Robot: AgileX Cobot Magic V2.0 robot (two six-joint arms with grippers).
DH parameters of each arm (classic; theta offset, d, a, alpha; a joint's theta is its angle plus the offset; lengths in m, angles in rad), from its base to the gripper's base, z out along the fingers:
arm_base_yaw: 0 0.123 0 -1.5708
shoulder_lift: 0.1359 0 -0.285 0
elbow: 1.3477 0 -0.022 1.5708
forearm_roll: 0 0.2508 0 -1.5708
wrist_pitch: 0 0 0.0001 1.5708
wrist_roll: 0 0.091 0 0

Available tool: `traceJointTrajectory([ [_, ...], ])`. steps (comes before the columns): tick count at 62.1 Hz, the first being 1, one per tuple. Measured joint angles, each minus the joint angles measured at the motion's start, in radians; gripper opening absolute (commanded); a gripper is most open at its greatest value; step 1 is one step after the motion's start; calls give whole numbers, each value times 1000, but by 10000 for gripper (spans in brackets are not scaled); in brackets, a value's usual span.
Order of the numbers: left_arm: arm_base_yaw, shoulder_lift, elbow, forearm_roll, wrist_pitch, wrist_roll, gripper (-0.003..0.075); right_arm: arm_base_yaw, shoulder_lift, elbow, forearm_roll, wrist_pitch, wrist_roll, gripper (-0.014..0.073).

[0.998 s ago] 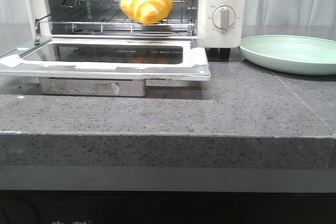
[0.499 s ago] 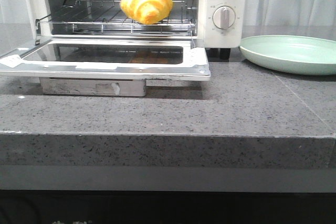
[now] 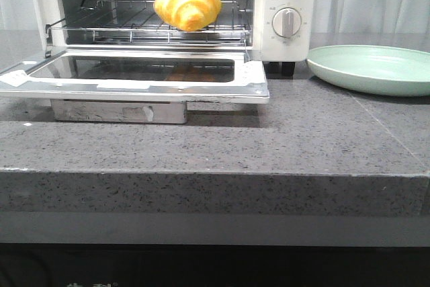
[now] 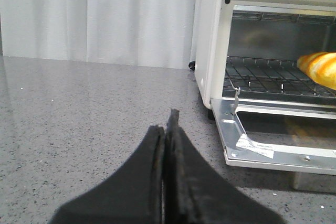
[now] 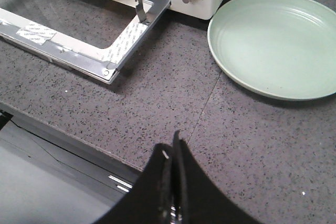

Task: Put bread in oven

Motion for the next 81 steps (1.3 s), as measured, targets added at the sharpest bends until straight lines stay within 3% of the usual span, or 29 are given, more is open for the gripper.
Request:
traceJointTrajectory([
  [60, 0, 0, 0, 0, 0, 0, -18, -9, -12, 16, -8, -11, 0, -71],
  [67, 0, 0, 0, 0, 0, 0, -18, -92, -81, 94, 5, -96, 0, -71],
  [81, 0, 0, 0, 0, 0, 0, -18, -373, -342, 393, 55, -369, 0, -71],
])
